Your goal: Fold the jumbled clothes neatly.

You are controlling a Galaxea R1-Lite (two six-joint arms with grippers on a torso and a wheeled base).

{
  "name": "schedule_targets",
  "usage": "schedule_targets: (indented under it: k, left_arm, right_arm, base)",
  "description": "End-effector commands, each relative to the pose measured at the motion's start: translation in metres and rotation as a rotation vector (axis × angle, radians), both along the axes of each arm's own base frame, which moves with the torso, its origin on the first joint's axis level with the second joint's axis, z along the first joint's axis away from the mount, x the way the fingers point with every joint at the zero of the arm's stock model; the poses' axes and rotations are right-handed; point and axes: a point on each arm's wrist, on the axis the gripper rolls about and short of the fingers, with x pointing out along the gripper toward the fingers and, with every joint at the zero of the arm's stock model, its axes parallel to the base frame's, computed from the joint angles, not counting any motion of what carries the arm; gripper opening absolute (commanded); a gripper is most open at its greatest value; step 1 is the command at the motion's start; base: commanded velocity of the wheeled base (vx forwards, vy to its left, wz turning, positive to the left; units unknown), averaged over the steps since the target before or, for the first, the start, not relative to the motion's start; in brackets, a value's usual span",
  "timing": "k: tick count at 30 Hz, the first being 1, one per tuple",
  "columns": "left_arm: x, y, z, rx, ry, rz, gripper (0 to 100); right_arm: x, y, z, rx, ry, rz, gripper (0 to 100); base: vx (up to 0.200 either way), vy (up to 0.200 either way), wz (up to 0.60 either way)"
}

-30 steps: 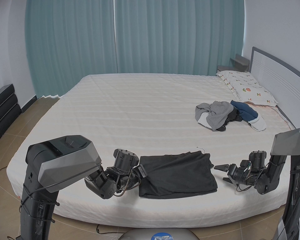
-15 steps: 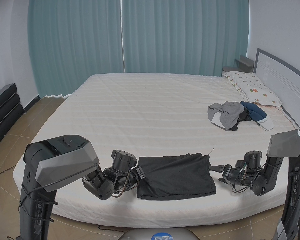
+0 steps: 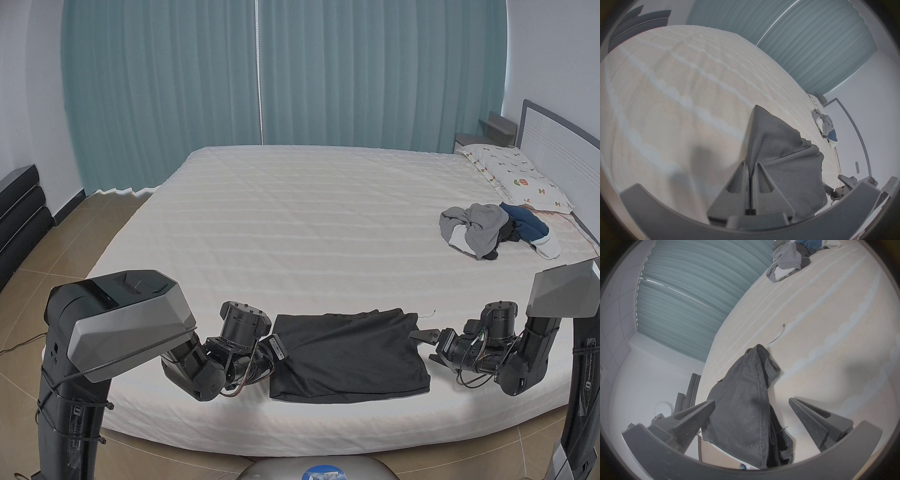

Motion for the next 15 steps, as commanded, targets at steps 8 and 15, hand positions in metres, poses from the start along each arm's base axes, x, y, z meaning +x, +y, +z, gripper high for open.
schedule_targets:
  k: [8, 15]
  left_arm:
    - [-0.0002, 0.0002, 0.0, 0.003, -0.002, 0.004, 0]
    - [-0.0004, -0.0001, 0.0, 0.002, -0.001, 0.018, 0]
  right_arm:
    - [0.0006, 0.0018, -0.0002, 0.001, -0.002, 0.006, 100]
    - [0.0008, 0.0018, 0.001, 0.001, -0.007, 0.004, 100]
  base:
    - [0.0, 0.2, 0.0]
    - [0.0, 0.029, 0.0]
